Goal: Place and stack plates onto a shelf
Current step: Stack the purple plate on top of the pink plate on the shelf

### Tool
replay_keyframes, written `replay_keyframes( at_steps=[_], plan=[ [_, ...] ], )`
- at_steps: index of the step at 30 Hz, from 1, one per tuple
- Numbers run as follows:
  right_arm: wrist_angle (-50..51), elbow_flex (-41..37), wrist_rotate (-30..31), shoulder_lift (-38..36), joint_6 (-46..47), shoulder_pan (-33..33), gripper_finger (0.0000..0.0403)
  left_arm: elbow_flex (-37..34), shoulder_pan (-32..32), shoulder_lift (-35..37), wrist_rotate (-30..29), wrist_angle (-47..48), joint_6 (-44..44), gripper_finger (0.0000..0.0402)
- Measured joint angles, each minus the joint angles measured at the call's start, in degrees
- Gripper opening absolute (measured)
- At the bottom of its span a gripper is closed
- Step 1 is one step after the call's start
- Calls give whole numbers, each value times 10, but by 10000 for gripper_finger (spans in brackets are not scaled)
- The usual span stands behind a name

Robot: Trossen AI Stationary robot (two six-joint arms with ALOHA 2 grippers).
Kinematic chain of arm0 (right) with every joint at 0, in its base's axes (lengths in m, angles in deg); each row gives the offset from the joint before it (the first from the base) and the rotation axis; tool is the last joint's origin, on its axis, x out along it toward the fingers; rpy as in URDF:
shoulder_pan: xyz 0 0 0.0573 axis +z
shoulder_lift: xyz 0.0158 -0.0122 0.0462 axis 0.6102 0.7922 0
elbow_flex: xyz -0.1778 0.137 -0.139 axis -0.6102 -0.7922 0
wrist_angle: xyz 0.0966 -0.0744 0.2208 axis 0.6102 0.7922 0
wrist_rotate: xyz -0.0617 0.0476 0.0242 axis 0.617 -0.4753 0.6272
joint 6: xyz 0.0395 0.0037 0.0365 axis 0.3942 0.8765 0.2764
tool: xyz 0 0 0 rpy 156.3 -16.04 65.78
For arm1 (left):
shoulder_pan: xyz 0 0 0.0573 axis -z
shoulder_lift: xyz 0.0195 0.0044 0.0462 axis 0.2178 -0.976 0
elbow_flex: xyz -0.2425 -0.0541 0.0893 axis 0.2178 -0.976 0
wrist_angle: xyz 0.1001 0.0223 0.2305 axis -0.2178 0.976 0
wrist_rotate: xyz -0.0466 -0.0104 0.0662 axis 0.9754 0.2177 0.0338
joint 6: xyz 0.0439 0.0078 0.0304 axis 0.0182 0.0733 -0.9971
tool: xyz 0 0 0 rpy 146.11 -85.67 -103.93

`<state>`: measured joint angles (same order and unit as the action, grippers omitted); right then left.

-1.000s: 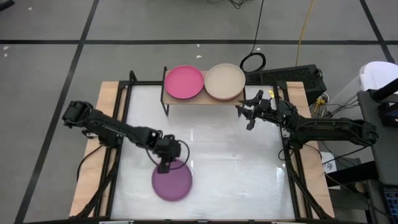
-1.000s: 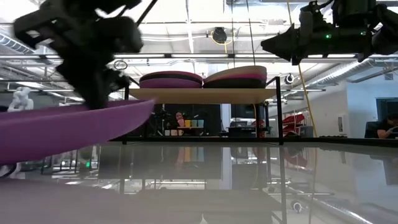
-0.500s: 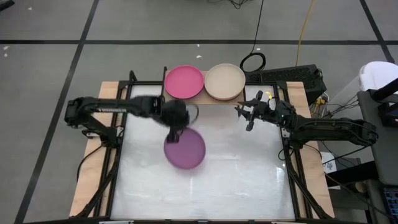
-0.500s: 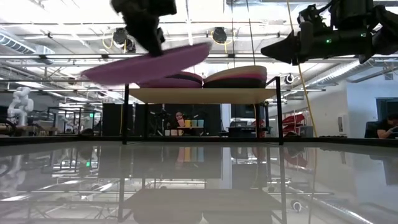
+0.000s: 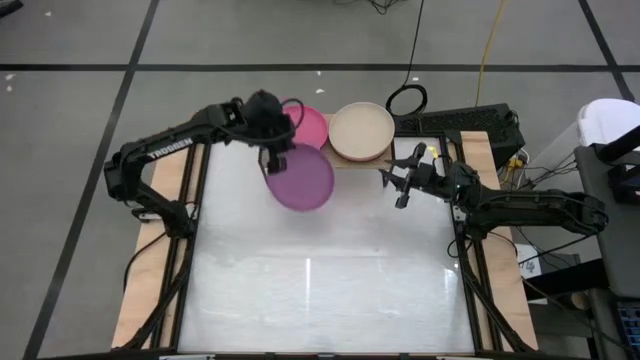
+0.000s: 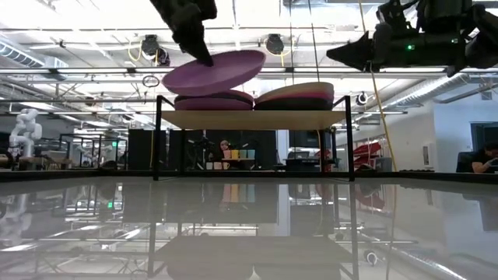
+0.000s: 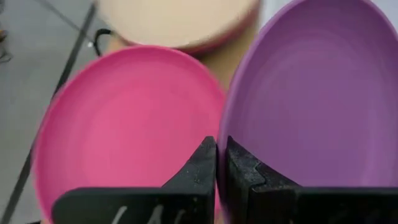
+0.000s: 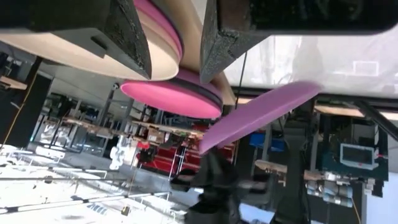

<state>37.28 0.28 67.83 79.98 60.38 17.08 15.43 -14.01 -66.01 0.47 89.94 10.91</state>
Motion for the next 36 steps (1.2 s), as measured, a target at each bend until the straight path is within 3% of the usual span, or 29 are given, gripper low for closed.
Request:
replay_keyframes(
  at_steps=[9, 20, 28, 36],
  plan=[
    [-1, 0, 13, 0, -12, -1, 118, 1, -95, -12, 14, -37, 32, 10],
    [16, 0, 15, 0, 0, -1, 118, 13, -220, -3, 201, -140, 109, 10],
    [16, 0, 16, 0, 3, -1, 118, 30, -282, -50, 212, -115, 139, 10],
    [23, 0, 16, 0, 18, -1, 118, 96, -308, -117, 241, -37, 146, 10]
  ],
)
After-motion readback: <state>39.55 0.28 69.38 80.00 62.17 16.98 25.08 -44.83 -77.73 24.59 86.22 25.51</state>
